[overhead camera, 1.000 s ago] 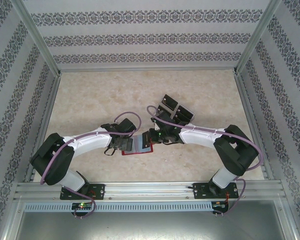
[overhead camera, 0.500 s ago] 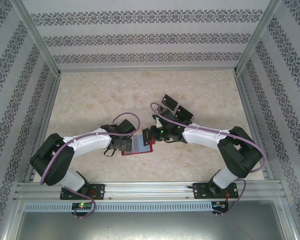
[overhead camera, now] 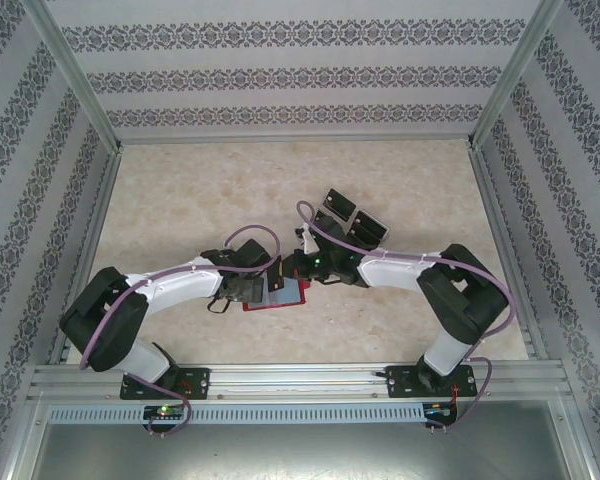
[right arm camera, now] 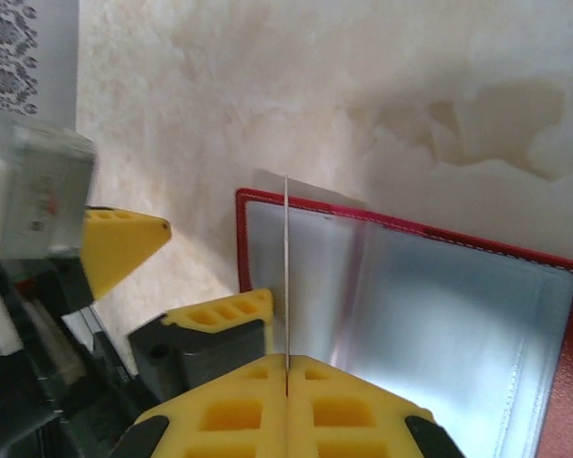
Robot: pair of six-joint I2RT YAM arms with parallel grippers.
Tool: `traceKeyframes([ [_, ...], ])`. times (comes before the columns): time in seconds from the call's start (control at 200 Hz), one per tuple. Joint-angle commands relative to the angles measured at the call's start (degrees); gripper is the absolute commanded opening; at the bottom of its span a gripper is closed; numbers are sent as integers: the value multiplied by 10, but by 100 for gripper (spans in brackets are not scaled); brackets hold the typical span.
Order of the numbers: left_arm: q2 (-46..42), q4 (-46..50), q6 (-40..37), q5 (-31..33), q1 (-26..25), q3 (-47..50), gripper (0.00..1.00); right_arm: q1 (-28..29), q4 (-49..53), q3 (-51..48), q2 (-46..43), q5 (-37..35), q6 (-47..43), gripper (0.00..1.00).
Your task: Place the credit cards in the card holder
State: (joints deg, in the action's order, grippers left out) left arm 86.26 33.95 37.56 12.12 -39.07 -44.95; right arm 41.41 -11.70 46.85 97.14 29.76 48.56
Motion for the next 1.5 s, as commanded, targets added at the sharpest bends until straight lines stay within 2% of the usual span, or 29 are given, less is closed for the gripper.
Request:
traceKeyframes([
  [0.0,4,32,2,11,-7,19,100,4,-53,-18,18,26,17,0],
  [0.47,8,36,1,11,-8,15,100,-33,-112,-84,40,40,20,0],
  [0.719,9,37,1,12,-8,14,100,-39,-128,-85,52,59,21,0],
  [1.019,7,38,2,11,-8,17,100,-54,-241,-113,61,96,88,0],
  [1.309,7,38,1,10,-8,17,100,-54,-242,-117,29,101,98,0],
  [1.494,7,37,1,9,-8,16,100,-44,-240,-107,39,101,99,0],
])
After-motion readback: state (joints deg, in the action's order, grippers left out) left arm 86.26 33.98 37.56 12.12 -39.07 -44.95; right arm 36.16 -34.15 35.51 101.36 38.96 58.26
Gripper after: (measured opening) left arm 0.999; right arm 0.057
